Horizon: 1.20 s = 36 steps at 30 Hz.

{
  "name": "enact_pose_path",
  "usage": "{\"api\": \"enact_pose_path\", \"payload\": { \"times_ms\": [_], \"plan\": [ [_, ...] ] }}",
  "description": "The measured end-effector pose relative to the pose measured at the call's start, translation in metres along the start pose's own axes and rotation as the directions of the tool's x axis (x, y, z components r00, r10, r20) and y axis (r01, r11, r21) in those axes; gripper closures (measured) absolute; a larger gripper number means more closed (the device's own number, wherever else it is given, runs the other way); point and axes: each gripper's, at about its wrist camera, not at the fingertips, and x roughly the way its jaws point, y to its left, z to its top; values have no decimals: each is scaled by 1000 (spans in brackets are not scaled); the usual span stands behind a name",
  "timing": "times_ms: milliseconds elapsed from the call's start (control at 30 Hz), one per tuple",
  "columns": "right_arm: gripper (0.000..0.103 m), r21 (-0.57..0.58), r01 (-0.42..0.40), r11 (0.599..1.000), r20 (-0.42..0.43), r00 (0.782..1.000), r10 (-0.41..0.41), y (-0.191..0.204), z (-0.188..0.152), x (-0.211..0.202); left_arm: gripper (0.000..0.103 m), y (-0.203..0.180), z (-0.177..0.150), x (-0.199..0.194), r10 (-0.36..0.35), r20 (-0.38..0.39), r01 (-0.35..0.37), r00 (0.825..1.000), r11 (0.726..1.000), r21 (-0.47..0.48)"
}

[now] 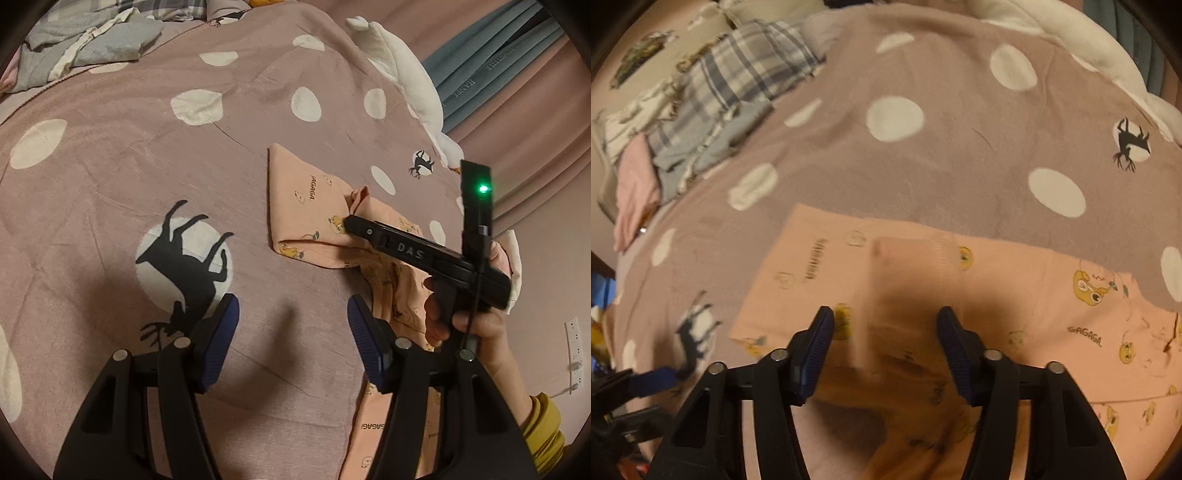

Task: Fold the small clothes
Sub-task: 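Grasp the shirt's side edge with the right tool and fold it inward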

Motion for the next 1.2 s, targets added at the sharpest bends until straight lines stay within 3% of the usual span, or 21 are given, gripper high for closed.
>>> {"api": "enact_pose_path", "payload": {
  "times_ms": [100, 200, 300, 367, 467, 500, 533, 600, 700, 867, 967, 1100, 1200],
  "plan": [
    [63, 157, -89, 984, 35, 996, 85, -36, -5, -11, 41, 1, 1, 2, -9, 0, 9, 1000, 1000, -3],
    [63, 277, -107, 955, 44, 994, 99, -66, -11, -17, 40, 3, 2, 5, -16, -9, 16, 1000, 1000, -13],
    [63, 397, -244, 885, 91, 970, 226, -88, -22, -21, 40, 3, 2, 6, -9, -10, 9, 1000, 1000, -10],
    [62, 422, -277, 863, 101, 961, 259, -90, -26, -18, 40, 4, 2, 7, -7, -11, 7, 1000, 1000, -14],
    [63, 411, -239, 880, 88, 971, 222, -84, -27, -14, 40, 4, 2, 7, -3, -14, 3, 1000, 1000, -16],
    [66, 408, -219, 886, 92, 976, 199, -82, -26, -13, 40, 4, 2, 7, 1, -16, -2, 1000, 1000, -16],
    [79, 414, -212, 885, 93, 977, 191, -84, -25, -13, 40, 4, 1, 7, 4, -17, -4, 1000, 1000, -16],
    [95, 415, -187, 890, 96, 982, 161, -87, -24, -16, 40, 3, 1, 5, 13, -18, -13, 1000, 1000, -14],
    [97, 378, -194, 905, 141, 978, 151, -86, -16, -34, 40, 0, -1, 3, 20, -19, -20, 1000, 1000, -11],
    [97, 315, -288, 904, 260, 943, 210, -79, -8, -90, 40, -10, -6, 0, 21, -26, -21, 999, 1000, 1],
    [97, 279, -343, 897, 343, 908, 240, -77, -9, -136, 40, -18, -9, -2, 15, -30, -15, 999, 1000, 15],
    [97, 297, -365, 882, 442, 872, 212, -95, -30, -191, 40, -31, -12, -6, 8, -31, -7, 999, 999, 44],
    [97, 332, -315, 889, 462, 876, 138, -118, -55, -215, 40, -45, -14, -4, 4, -37, -1, 999, 997, 77]
  ]
}}
